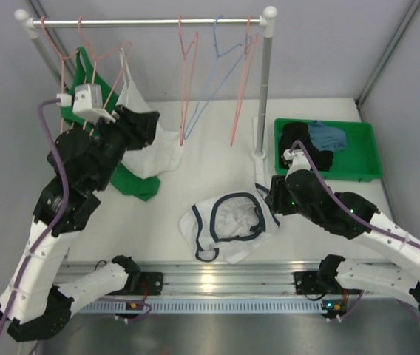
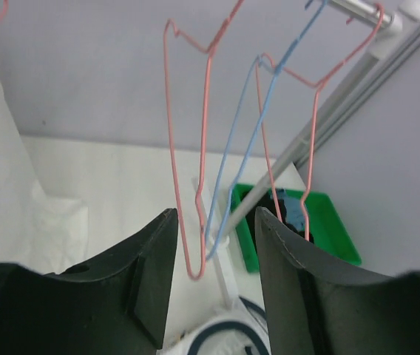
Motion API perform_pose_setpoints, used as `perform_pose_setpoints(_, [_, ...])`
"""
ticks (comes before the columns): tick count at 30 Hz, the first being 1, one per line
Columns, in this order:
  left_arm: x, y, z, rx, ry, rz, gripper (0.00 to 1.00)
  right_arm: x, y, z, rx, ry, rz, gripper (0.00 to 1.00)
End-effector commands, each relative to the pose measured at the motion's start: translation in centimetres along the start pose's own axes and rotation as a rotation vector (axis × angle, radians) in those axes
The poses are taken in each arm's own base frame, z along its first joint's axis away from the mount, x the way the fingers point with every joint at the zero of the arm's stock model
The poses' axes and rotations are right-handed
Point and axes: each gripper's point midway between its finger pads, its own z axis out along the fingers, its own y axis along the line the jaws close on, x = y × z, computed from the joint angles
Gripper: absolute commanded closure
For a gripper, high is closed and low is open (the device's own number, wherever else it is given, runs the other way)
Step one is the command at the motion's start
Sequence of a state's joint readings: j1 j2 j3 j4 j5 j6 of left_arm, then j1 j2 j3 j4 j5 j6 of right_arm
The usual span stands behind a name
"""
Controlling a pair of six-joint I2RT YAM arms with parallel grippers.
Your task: Place the tank top on the hanger
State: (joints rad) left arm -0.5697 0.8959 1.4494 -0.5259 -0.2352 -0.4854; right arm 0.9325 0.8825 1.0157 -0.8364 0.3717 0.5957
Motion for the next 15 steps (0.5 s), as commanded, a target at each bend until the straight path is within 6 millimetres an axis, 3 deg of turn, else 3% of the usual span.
perform_pose_setpoints(1, [-4.2,-0.6,4.8,-0.058,-0.141,0.129,0.48,-1.8,-0.1,-1.2,-0.007,-0.05,0.006,0.56])
perform_pose_setpoints(4, [-5.8,-1.6,8.2,-0.059,-0.197,0.189,0.48,-1.9,-0.1,-1.4,-0.009,-0.053,0.008,0.56])
perform_pose_setpoints(6, [-5.5,-2.1,10.4,-0.048,-0.197,0.243,0.48,-1.9,-0.3,-1.6,-0.004,-0.055,0.01,0.56])
perform_pose_setpoints(9, [-6.0,-2.5,11.9,-0.043,-0.225,0.282,0.47,-2.1,-0.4,-2.0,-0.004,-0.061,0.012,0.57])
perform_pose_setpoints(15, [-3.1,-2.1,15.6,-0.055,-0.14,0.364,0.47,-2.1,-0.8,-2.6,-0.004,-0.07,0.02,0.57])
